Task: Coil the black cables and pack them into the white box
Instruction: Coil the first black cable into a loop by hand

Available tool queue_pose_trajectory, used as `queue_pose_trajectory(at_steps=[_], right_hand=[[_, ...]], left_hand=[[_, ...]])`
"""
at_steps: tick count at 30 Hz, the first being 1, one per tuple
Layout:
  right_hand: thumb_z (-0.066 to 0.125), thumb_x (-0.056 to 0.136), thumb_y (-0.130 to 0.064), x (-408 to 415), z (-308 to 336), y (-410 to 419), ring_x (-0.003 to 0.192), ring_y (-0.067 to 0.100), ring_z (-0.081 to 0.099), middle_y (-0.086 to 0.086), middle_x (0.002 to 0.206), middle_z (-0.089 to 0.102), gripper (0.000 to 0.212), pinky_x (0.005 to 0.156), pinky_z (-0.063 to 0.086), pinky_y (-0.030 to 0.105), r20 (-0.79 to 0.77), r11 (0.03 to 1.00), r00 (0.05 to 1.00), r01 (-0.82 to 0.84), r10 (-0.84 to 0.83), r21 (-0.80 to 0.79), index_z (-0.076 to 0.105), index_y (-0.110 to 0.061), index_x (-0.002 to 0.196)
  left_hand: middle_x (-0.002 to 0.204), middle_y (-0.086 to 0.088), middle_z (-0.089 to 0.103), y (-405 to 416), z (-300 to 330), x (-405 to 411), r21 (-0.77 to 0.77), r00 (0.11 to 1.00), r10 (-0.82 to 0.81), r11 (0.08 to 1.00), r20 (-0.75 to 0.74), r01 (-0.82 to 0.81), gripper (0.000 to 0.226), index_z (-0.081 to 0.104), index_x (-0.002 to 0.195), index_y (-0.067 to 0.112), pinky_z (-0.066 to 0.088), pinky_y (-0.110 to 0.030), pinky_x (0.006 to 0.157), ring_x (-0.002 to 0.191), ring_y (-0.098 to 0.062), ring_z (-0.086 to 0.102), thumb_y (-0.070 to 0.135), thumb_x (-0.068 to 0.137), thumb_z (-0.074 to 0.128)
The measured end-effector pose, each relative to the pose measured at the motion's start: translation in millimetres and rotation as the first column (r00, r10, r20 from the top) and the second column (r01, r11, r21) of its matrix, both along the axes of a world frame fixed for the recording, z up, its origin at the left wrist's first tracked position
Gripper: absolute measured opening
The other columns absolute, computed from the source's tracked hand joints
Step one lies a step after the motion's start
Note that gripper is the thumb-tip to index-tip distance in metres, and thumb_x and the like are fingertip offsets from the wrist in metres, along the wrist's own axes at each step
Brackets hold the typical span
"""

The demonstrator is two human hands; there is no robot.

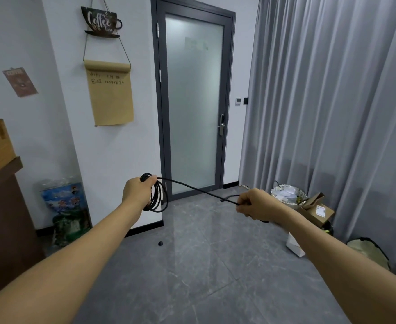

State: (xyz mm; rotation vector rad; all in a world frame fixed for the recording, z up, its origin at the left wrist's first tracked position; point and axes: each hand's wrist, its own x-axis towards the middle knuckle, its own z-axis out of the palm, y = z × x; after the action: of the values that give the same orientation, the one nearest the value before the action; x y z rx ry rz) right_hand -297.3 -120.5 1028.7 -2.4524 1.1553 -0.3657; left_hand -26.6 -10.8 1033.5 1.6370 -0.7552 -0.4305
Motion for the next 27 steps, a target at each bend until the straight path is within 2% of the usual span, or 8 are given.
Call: queue_pose_trajectory(at_steps=[3,9,13,16,18,20,23,27], right_hand=[[0.057,0.086,-0.010,-7.2,-9.5,0.4,0.040,0.000,0.051,-0.001,0.062,0.062,0.016,0.042,0.041,0.015,-0.103,0.998,0.994,-0.028,0.033,0.054,0.061,-0.015,0.071],[0.059,0.088,-0.010,-14.9,-11.8,-4.3,0.054,-0.004,0.058,-0.007,0.068,0.065,0.012,0.050,0.039,0.007,-0.113,0.994,0.991,-0.065,0.074,0.087,0.066,-0.018,0.082],[0.060,0.086,-0.004,-22.4,-20.3,-9.3,0.068,0.018,0.067,0.004,0.074,0.068,0.014,0.064,0.054,0.024,-0.206,0.994,0.977,-0.038,0.058,0.099,0.064,-0.015,0.079],[0.066,0.087,-0.015,-25.2,-23.1,-4.3,0.048,0.013,0.060,0.002,0.057,0.064,0.018,0.049,0.047,0.019,0.041,0.980,0.999,-0.003,-0.006,0.200,0.060,-0.011,0.070],[0.070,0.084,-0.022,-29.6,-19.0,-1.4,0.042,0.010,0.052,0.001,0.050,0.057,0.025,0.046,0.045,0.018,0.262,0.973,0.962,0.010,-0.072,0.230,0.060,-0.009,0.064],[0.071,0.080,-0.028,-34.4,-11.7,1.6,0.045,0.010,0.049,0.007,0.054,0.052,0.030,0.048,0.046,0.017,0.421,0.965,0.899,0.007,-0.122,0.263,0.061,-0.008,0.061],[0.066,0.071,-0.045,-36.1,-2.8,5.6,0.050,0.009,0.041,0.013,0.069,0.050,0.037,0.063,0.049,0.024,0.605,0.925,0.774,-0.071,-0.186,0.374,0.066,-0.010,0.060],[0.045,0.089,-0.050,-42.6,2.8,1.2,0.054,0.012,0.034,0.002,0.064,0.041,0.051,0.062,0.036,0.026,0.739,0.846,0.563,-0.125,-0.370,0.518,0.068,-0.008,0.072]], left_hand=[[0.061,-0.006,0.044,-0.6,-0.3,5.3,0.004,0.998,0.064,0.998,-0.022,-0.064,0.036,0.044,0.067,0.008,0.040,-0.029,0.059,0.050,-0.023,0.043,0.030,0.092,0.056],[0.066,-0.007,0.047,0.8,0.7,10.9,0.016,0.993,0.109,0.994,-0.040,-0.108,0.034,0.046,0.070,0.007,0.041,-0.029,0.058,0.055,-0.022,0.044,0.031,0.092,0.056],[0.068,-0.008,0.047,0.2,5.3,4.4,-0.009,0.992,0.093,0.996,-0.084,-0.094,0.032,0.047,0.072,0.007,0.042,-0.030,0.060,0.054,-0.022,0.043,0.030,0.092,0.056],[0.066,-0.007,0.047,0.7,10.9,3.2,-0.027,0.985,0.102,0.994,-0.137,-0.107,0.032,0.046,0.071,0.008,0.042,-0.029,0.058,0.052,-0.022,0.042,0.030,0.092,0.057],[0.065,-0.007,0.046,3.5,12.9,6.0,-0.027,0.983,0.108,0.993,-0.147,-0.113,0.031,0.047,0.074,0.006,0.039,-0.027,0.053,0.052,-0.021,0.041,0.030,0.092,0.057],[0.065,-0.007,0.046,6.5,12.5,8.0,-0.019,0.984,0.113,0.993,-0.140,-0.117,0.029,0.049,0.081,0.004,0.037,-0.027,0.051,0.051,-0.022,0.041,0.030,0.093,0.056],[0.063,-0.008,0.046,8.6,11.2,7.9,-0.006,0.983,0.118,0.993,-0.138,-0.120,0.030,0.050,0.086,0.002,0.037,-0.027,0.051,0.051,-0.023,0.042,0.030,0.093,0.056],[0.062,-0.008,0.046,9.8,12.3,8.3,-0.005,0.980,0.117,0.993,-0.161,-0.119,0.030,0.050,0.083,0.002,0.038,-0.028,0.053,0.050,-0.023,0.041,0.030,0.092,0.057]])
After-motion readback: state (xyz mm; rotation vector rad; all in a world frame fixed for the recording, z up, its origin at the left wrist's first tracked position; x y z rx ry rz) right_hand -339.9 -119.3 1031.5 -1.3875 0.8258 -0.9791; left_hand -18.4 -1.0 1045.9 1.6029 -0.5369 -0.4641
